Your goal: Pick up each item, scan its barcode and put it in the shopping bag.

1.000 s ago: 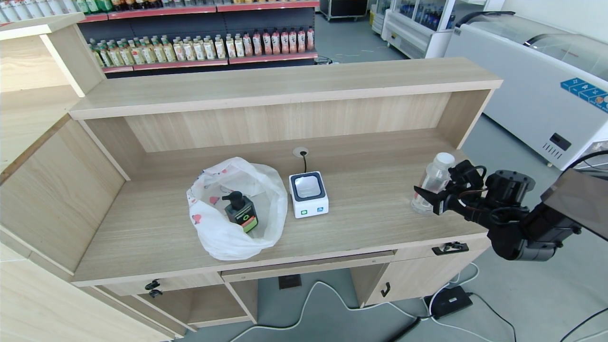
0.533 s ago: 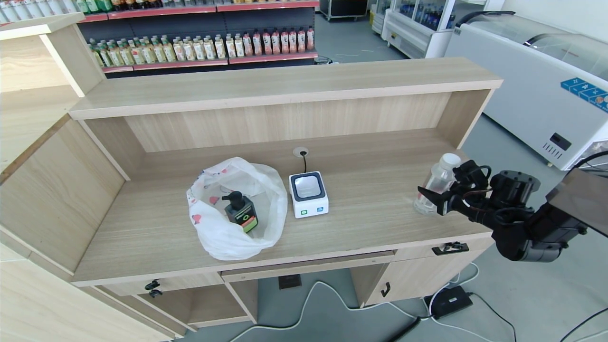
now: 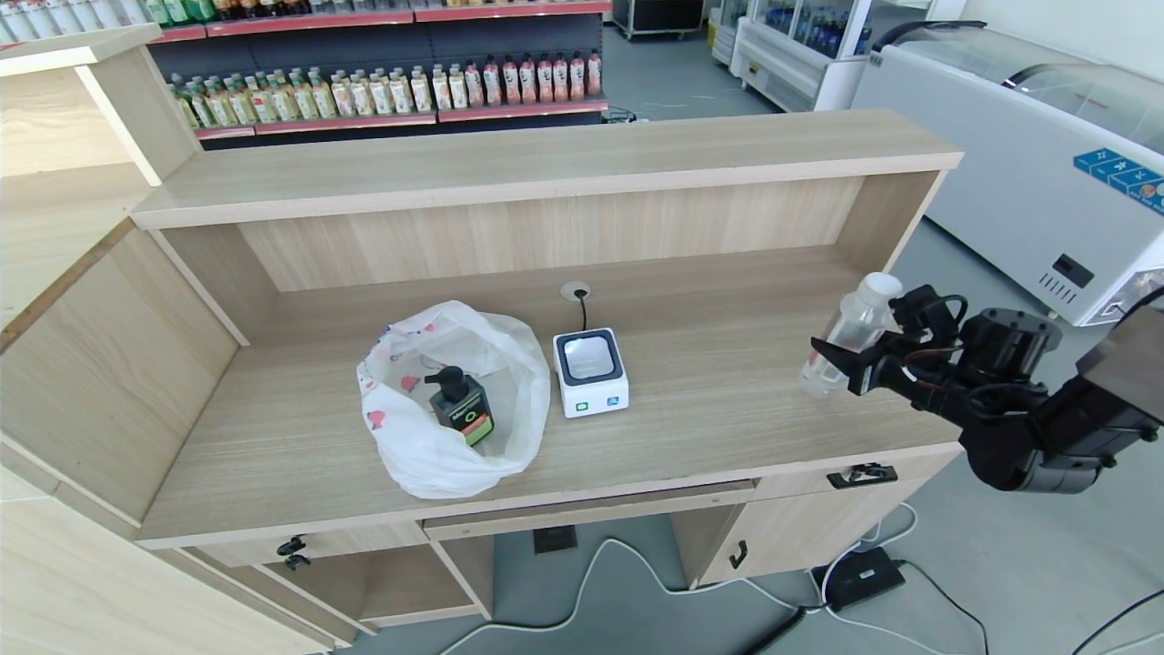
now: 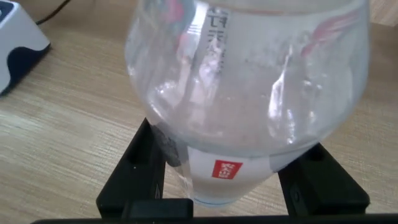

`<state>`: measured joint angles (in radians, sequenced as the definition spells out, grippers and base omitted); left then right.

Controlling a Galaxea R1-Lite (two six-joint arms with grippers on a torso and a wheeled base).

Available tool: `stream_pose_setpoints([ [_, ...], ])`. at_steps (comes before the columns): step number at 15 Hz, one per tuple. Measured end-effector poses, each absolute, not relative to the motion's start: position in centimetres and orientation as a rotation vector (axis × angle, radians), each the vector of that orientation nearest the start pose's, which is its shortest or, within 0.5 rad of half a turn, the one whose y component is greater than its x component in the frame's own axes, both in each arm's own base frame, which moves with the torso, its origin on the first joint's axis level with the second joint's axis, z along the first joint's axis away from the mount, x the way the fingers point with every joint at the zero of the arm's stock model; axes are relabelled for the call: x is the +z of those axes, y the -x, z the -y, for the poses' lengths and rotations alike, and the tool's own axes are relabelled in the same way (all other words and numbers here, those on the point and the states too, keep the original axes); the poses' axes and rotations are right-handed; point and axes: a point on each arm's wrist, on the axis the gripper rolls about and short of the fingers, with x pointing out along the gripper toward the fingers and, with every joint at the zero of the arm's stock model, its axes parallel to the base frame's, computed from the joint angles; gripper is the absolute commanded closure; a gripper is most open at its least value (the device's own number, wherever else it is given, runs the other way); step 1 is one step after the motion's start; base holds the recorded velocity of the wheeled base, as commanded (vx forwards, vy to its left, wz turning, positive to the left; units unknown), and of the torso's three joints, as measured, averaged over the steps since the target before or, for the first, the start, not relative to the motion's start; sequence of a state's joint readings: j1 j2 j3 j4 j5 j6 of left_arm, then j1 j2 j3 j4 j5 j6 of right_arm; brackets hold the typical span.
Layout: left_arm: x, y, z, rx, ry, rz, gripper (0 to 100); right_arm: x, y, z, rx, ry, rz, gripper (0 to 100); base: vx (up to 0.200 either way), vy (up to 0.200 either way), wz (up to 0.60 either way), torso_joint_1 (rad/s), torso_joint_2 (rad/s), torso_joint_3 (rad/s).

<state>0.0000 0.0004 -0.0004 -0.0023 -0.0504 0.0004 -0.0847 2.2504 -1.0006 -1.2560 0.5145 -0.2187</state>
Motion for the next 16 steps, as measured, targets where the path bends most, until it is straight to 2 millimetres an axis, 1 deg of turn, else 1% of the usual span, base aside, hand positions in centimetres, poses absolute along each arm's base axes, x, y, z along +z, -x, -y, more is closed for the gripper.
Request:
stream_pose_setpoints([
  [2, 7.6, 2.3, 0.1, -0.051, 0.0, 0.003, 0, 11.5, -40.4, 1.4, 0.451, 0.143, 0.063, 100, 0.0, 0.0, 0.0, 0.0, 0.0, 0.0],
  [4, 7.6, 2.3, 0.1, -0.051, 0.0, 0.003, 0, 14.1, -38.7, 0.0, 0.487, 0.056, 0.016, 100, 0.0, 0.0, 0.0, 0.0, 0.0, 0.0],
  [5, 7.6, 2.3, 0.1, -0.051, 0.0, 0.003, 0, 15.7, -37.6, -0.9, 0.511, 0.007, -0.013, 100, 0.0, 0.0, 0.0, 0.0, 0.0, 0.0],
  [6, 7.6, 2.3, 0.1, -0.051, 0.0, 0.003, 0, 17.7, -36.4, -2.0, 0.542, -0.034, -0.018, 100, 0.0, 0.0, 0.0, 0.0, 0.0, 0.0],
  [8, 7.6, 2.3, 0.1, -0.051, 0.0, 0.002, 0, 21.8, -33.3, -5.2, 0.642, -0.093, 0.02, 100, 0.0, 0.0, 0.0, 0.0, 0.0, 0.0],
  [10, 7.6, 2.3, 0.1, -0.051, 0.0, 0.002, 0, 24.9, -30.1, -8.2, 0.757, -0.109, 0.083, 100, 0.0, 0.0, 0.0, 0.0, 0.0, 0.0],
  [11, 7.6, 2.3, 0.1, -0.051, 0.0, 0.002, 0, 25.9, -28.5, -9.5, 0.811, -0.115, 0.092, 100, 0.0, 0.0, 0.0, 0.0, 0.0, 0.0],
  [12, 7.6, 2.3, 0.1, -0.051, 0.0, 0.002, 0, 26.5, -27.2, -10.5, 0.853, -0.119, 0.076, 100, 0.0, 0.0, 0.0, 0.0, 0.0, 0.0],
  [16, 7.6, 2.3, 0.1, -0.051, 0.0, 0.002, 0, 28.5, -22.7, -13.5, 1.01, -0.127, 0.062, 100, 0.0, 0.0, 0.0, 0.0, 0.0, 0.0],
])
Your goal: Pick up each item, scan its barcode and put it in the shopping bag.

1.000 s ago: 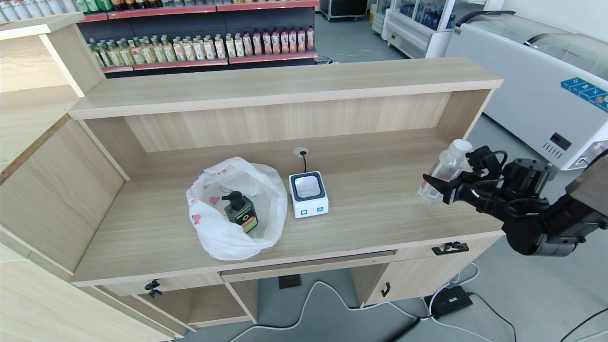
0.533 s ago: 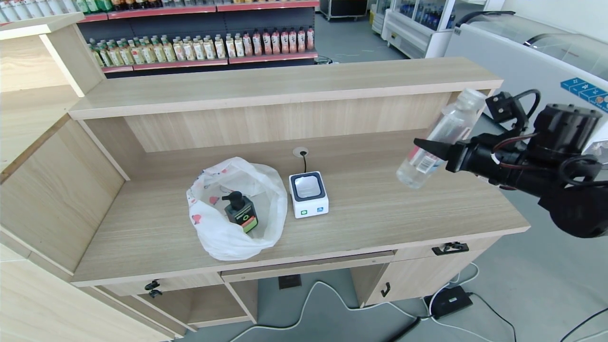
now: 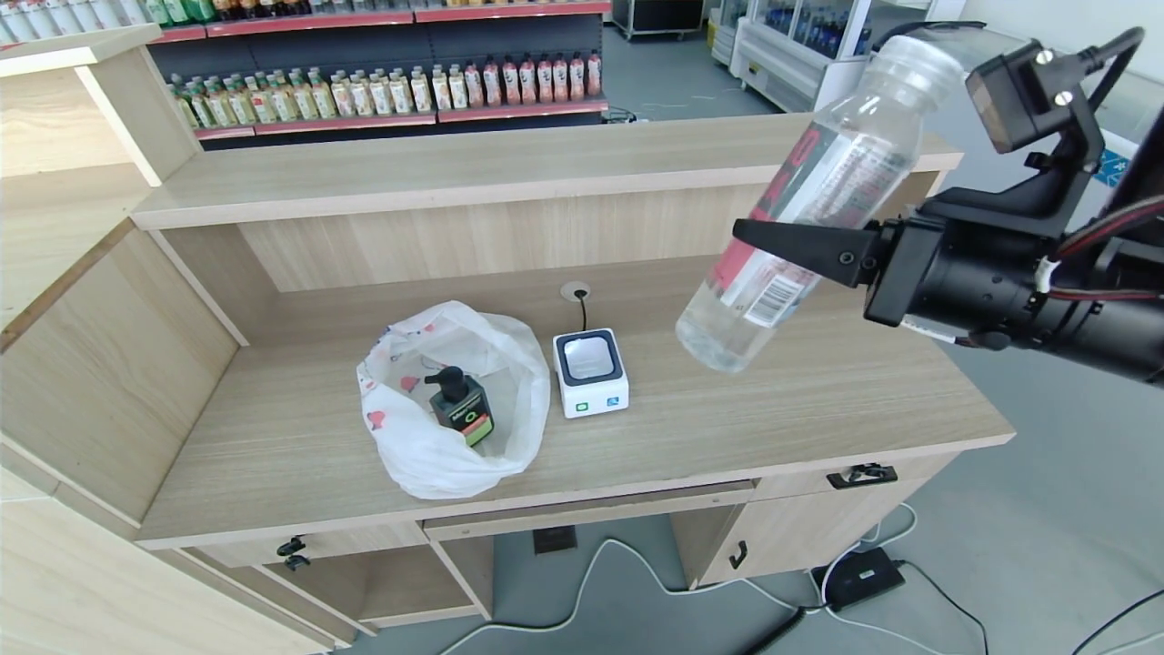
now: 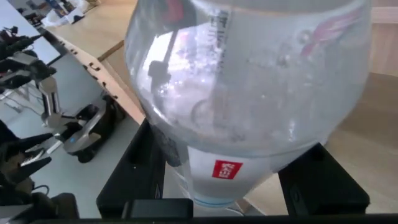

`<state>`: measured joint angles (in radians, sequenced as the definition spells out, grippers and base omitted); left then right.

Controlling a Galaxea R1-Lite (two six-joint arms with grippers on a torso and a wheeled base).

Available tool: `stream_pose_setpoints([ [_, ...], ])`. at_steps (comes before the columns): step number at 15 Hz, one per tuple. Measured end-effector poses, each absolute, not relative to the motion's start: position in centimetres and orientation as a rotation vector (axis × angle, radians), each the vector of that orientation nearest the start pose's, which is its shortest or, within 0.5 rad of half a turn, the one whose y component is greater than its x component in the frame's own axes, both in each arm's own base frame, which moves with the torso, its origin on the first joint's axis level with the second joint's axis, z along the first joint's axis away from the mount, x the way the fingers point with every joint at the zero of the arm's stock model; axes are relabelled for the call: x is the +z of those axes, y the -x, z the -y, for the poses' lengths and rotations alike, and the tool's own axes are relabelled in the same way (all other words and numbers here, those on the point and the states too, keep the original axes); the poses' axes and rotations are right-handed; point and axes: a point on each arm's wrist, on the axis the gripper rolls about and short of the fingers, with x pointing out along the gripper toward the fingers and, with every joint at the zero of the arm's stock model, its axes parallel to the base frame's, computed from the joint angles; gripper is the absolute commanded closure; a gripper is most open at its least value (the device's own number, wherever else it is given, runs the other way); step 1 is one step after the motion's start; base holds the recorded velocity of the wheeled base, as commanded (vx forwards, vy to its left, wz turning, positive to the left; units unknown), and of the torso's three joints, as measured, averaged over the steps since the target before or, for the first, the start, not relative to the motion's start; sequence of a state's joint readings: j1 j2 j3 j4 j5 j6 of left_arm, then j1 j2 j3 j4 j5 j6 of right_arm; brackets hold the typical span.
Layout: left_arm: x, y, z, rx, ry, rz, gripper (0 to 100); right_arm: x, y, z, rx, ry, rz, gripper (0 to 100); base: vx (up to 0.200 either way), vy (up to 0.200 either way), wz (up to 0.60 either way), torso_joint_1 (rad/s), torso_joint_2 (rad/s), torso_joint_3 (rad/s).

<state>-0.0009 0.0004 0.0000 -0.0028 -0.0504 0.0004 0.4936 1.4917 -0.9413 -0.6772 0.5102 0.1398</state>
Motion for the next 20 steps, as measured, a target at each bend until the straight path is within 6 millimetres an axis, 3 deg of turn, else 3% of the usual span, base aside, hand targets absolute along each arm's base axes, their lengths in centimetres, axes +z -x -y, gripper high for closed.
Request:
stream_pose_setpoints([
  [3, 7.6, 2.3, 0.1, -0.051, 0.0, 0.002, 0, 29.4, -19.7, -14.8, 1.089, -0.133, 0.031, 100, 0.0, 0.0, 0.0, 0.0, 0.0, 0.0],
  [8, 7.6, 2.3, 0.1, -0.051, 0.0, 0.002, 0, 31.0, -15.9, -16.8, 1.068, -0.248, -0.009, 100, 0.0, 0.0, 0.0, 0.0, 0.0, 0.0],
  [20, 7.6, 2.3, 0.1, -0.051, 0.0, 0.003, 0, 31.8, -13.2, -18.2, 1.173, -0.334, -0.102, 100, 0.0, 0.0, 0.0, 0.0, 0.0, 0.0],
])
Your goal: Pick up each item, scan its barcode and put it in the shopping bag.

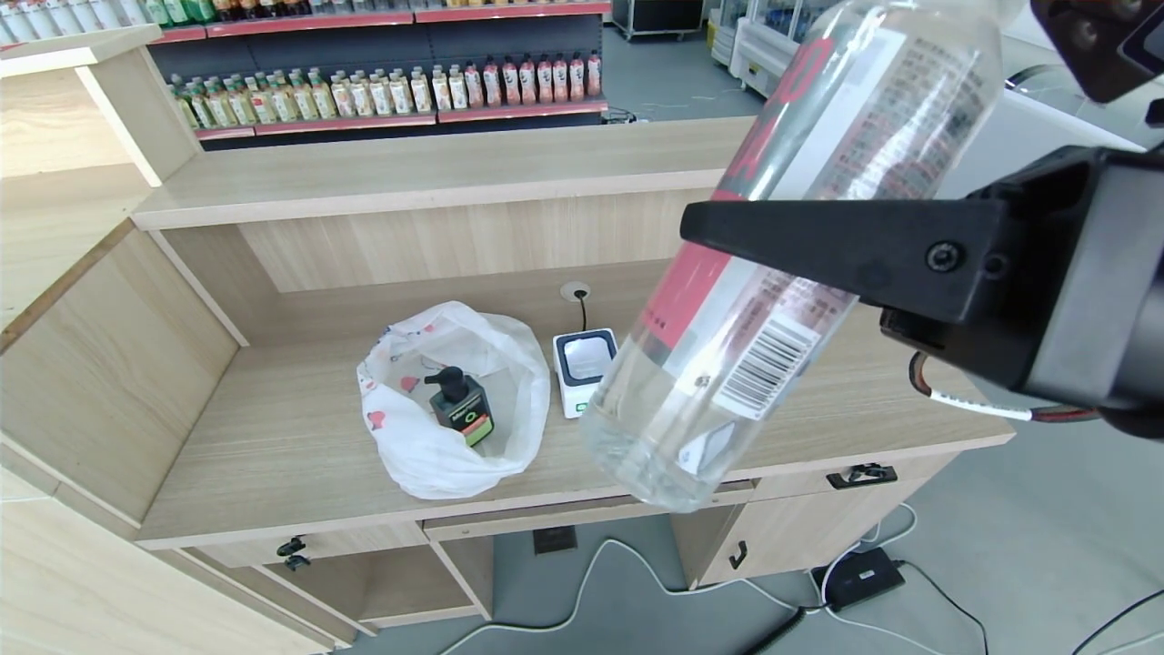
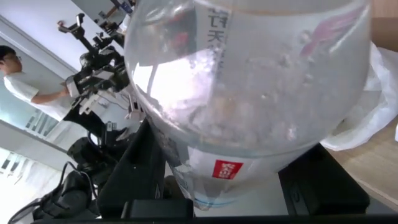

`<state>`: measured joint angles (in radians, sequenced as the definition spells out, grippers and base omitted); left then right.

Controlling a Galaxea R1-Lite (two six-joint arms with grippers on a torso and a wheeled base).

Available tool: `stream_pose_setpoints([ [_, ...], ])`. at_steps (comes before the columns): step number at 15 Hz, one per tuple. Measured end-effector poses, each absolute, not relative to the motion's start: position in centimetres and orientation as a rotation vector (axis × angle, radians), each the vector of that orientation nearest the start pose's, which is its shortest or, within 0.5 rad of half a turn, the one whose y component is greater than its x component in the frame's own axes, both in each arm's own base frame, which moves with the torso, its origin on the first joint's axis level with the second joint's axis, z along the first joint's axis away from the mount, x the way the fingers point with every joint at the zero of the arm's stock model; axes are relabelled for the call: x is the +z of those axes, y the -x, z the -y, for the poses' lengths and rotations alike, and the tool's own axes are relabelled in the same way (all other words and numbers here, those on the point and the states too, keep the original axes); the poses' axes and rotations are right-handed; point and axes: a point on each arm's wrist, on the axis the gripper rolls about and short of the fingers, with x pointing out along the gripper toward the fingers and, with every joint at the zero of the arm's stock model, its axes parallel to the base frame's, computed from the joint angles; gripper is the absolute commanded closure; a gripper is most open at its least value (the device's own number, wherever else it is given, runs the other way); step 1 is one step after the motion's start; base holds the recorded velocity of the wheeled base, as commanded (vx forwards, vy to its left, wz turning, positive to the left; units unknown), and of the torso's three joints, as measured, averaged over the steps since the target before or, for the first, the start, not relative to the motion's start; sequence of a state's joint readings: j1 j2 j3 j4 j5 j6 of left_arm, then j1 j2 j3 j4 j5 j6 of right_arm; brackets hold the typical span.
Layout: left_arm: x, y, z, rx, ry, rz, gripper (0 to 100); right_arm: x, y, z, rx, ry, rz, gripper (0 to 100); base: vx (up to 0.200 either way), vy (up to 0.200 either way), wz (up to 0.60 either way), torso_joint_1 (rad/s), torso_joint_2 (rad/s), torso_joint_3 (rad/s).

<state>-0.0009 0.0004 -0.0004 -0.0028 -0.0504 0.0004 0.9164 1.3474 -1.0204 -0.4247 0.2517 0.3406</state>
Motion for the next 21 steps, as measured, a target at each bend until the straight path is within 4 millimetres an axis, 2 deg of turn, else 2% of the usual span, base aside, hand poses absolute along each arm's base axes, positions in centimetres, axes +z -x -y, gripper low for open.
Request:
stream_pose_setpoints([
  [5, 7.6, 2.3, 0.1, -0.051, 0.0, 0.003, 0, 32.2, -13.4, -18.9, 1.193, -0.293, -0.067, 100, 0.0, 0.0, 0.0, 0.0, 0.0, 0.0],
  [11, 7.6, 2.3, 0.1, -0.051, 0.0, 0.003, 0, 32.2, -12.1, -20.2, 1.268, -0.293, -0.076, 100, 0.0, 0.0, 0.0, 0.0, 0.0, 0.0],
  [21, 7.6, 2.3, 0.1, -0.051, 0.0, 0.002, 0, 31.9, -11.8, -20.5, 1.336, -0.279, -0.098, 100, 0.0, 0.0, 0.0, 0.0, 0.0, 0.0],
])
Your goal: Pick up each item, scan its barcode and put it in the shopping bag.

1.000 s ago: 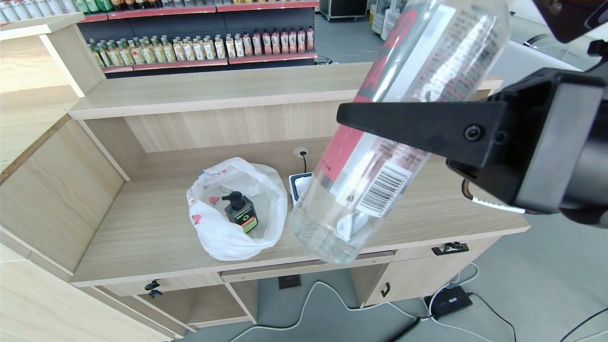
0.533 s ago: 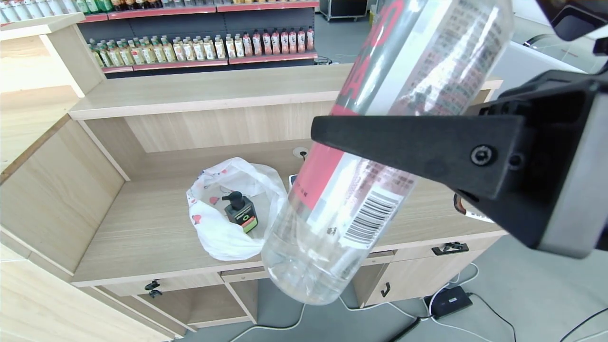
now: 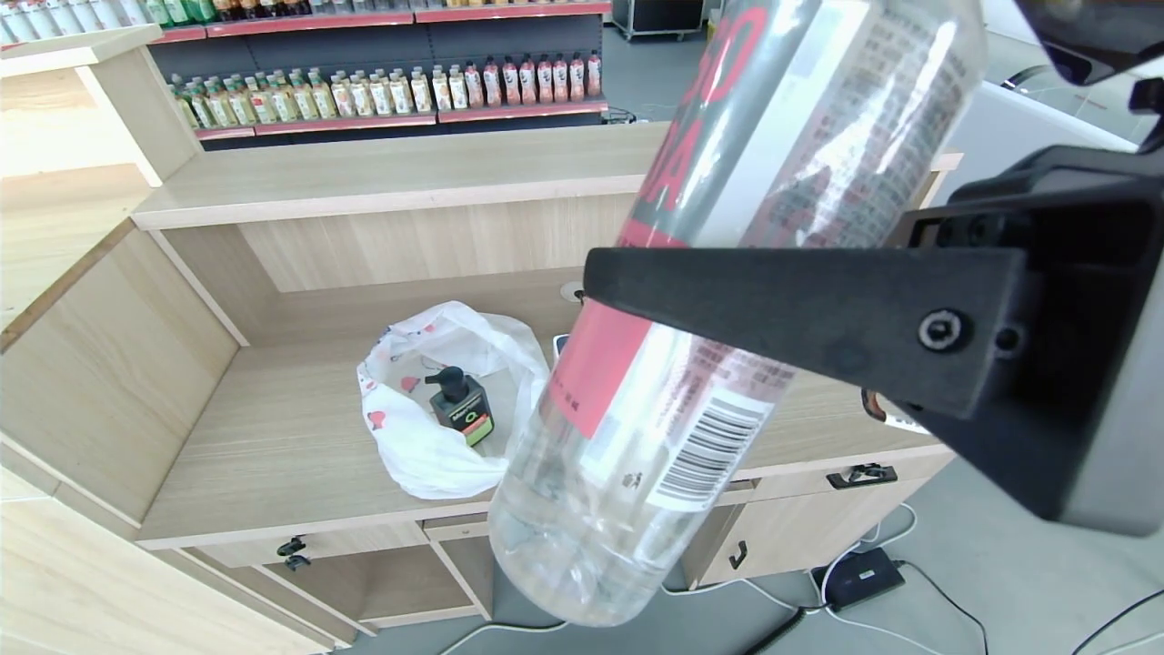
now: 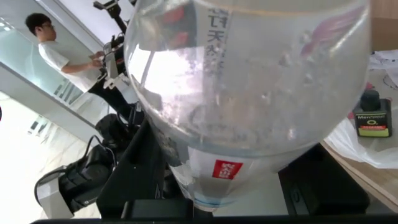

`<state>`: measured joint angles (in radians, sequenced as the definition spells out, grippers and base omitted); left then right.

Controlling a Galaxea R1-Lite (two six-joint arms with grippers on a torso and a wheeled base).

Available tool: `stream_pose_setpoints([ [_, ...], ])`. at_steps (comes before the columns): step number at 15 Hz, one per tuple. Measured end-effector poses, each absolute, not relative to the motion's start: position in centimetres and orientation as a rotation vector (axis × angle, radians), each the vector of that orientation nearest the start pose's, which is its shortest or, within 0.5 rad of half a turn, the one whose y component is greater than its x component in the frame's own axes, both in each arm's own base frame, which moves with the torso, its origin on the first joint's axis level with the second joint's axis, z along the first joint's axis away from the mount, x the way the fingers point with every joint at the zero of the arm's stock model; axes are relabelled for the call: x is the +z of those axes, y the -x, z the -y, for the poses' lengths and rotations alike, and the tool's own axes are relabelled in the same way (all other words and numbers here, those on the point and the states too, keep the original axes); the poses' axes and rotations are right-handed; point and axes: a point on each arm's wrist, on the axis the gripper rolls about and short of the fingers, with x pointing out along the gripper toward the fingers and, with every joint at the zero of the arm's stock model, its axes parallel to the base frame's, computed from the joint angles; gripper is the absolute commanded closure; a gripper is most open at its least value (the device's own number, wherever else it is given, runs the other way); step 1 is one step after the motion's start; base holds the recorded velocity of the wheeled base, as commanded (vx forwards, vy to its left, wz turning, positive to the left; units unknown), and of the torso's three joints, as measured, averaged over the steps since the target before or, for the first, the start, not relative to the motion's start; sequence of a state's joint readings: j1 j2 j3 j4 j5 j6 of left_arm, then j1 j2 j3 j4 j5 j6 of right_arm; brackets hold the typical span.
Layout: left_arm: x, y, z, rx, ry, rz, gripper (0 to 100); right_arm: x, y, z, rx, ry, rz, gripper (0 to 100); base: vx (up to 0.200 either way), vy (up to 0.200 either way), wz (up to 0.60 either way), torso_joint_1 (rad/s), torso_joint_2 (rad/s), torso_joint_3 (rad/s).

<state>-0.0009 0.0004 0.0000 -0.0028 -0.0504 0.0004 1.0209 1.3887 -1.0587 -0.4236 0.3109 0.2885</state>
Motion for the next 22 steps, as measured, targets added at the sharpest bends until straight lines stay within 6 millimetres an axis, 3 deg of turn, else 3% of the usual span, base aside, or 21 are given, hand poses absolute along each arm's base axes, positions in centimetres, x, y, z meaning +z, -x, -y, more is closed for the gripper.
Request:
stream_pose_setpoints([
  [9, 7.6, 2.3, 0.1, -0.051, 0.0, 0.002, 0, 30.7, -11.0, -20.3, 1.354, -0.243, -0.124, 100, 0.0, 0.0, 0.0, 0.0, 0.0, 0.0],
  [16, 7.6, 2.3, 0.1, -0.051, 0.0, 0.003, 0, 30.9, -11.0, -20.1, 1.344, -0.237, -0.1, 100, 0.0, 0.0, 0.0, 0.0, 0.0, 0.0],
  [20, 7.6, 2.3, 0.1, -0.051, -0.001, 0.002, 0, 32.9, -13.1, -19.5, 1.108, -0.25, 0.012, 100, 0.0, 0.0, 0.0, 0.0, 0.0, 0.0],
  [22, 7.6, 2.3, 0.1, -0.051, 0.0, 0.003, 0, 32.5, -13.9, -18.0, 0.999, -0.236, 0.017, 100, 0.0, 0.0, 0.0, 0.0, 0.0, 0.0],
])
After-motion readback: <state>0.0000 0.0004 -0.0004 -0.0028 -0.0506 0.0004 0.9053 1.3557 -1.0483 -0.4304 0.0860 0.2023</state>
